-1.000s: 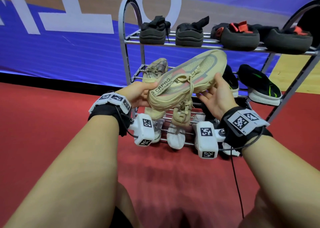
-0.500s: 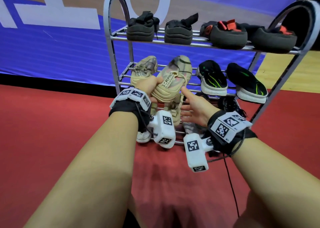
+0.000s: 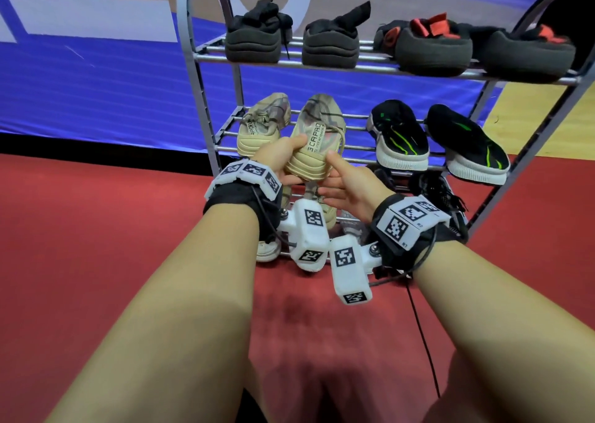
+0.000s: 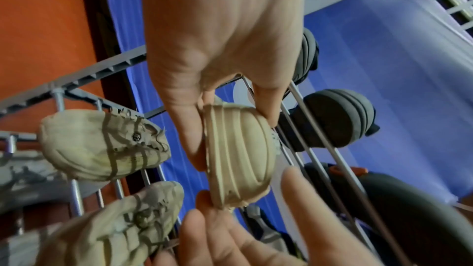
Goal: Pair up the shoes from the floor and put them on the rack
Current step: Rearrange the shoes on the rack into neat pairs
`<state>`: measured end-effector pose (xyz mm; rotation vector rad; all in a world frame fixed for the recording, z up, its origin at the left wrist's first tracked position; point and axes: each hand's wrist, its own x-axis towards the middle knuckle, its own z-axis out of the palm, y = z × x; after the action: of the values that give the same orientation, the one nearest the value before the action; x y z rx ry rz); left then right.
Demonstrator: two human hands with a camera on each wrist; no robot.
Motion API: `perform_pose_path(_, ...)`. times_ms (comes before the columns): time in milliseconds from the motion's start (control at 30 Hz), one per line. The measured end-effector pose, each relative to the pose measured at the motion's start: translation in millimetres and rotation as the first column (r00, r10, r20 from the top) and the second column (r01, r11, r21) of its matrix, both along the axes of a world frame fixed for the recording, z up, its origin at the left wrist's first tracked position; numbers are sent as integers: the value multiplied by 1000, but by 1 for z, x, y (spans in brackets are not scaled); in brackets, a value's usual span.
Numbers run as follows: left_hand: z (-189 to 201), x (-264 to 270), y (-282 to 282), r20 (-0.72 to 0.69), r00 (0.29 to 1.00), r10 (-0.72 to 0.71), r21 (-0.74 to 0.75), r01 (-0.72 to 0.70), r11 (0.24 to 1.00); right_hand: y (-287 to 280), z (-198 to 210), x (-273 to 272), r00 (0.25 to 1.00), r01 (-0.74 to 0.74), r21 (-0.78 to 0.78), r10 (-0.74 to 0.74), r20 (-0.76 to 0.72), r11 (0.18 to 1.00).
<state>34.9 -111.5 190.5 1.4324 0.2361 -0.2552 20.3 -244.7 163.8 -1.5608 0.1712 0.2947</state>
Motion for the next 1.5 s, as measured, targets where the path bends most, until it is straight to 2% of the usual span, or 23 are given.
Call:
perform_pose_path(200, -6, 9, -4, 17, 997, -78, 209, 72, 975, 3, -7, 10, 999, 22, 23, -21, -43, 999)
perform_pose_path(333, -9, 11, 0, 5, 988, -153, 268, 146, 952, -3, -7, 23, 993, 111, 107, -108, -41, 988)
perform_pose_path(400, -13, 12, 5, 42, 990, -138, 295, 119, 948, -4, -11, 29, 993, 121, 105, -119, -18, 987)
perform_pose_path(467, -16, 14, 12, 202, 979, -15, 330, -54, 942, -3, -16, 34, 990, 140, 85, -142, 18, 987)
perform_pose_path(500, -17, 16, 16, 302, 951, 72, 319, -171, 932, -2, -19, 37, 984, 172, 72, -175, 43, 983)
perform_pose_path(533, -18, 18, 22, 396, 904, 162, 298, -294, 908, -2, -20, 41, 973, 214, 55, -217, 72, 975)
perform_pose_path(600, -19, 23, 37, 535, 787, 308, 279, -509, 814, -3, -20, 49, 952, 277, 16, -276, 130, 961)
perform_pose_path(667, -23, 25, 50, 601, 696, 393, 296, -651, 699, -4, -22, 57, 941, 306, 5, -303, 152, 952)
perform_pose_path(733, -33, 29, 62, 597, 663, 452, 303, -708, 638, -2, -23, 61, 942, 309, 15, -308, 135, 951)
perform_pose_path(800, -47, 33, 70, 543, 708, 452, 319, -671, 669, 3, -24, 64, 958, 274, 2, -272, 95, 962)
perform_pose_path(900, -62, 37, 72, 399, 835, 378, 263, -499, 825, 10, -24, 66, 967, 251, 5, -251, 30, 968)
perform_pose_path(967, -65, 38, 69, 331, 872, 361, 166, -430, 888, 13, -25, 67, 951, 304, 29, -305, 49, 952)
perform_pose_path(1133, -66, 47, 67, 287, 822, 492, -86, -489, 868, 17, -27, 66, 912, 358, 97, -370, 175, 929)
perform_pose_path(1333, -72, 52, 68, 309, 805, 507, -136, -490, 861, 13, -28, 73, 921, 318, 61, -324, 219, 946)
perform_pose_path(1500, -77, 54, 73, 252, 847, 468, -205, -426, 881, 14, -30, 73, 934, 278, 34, -278, 223, 960)
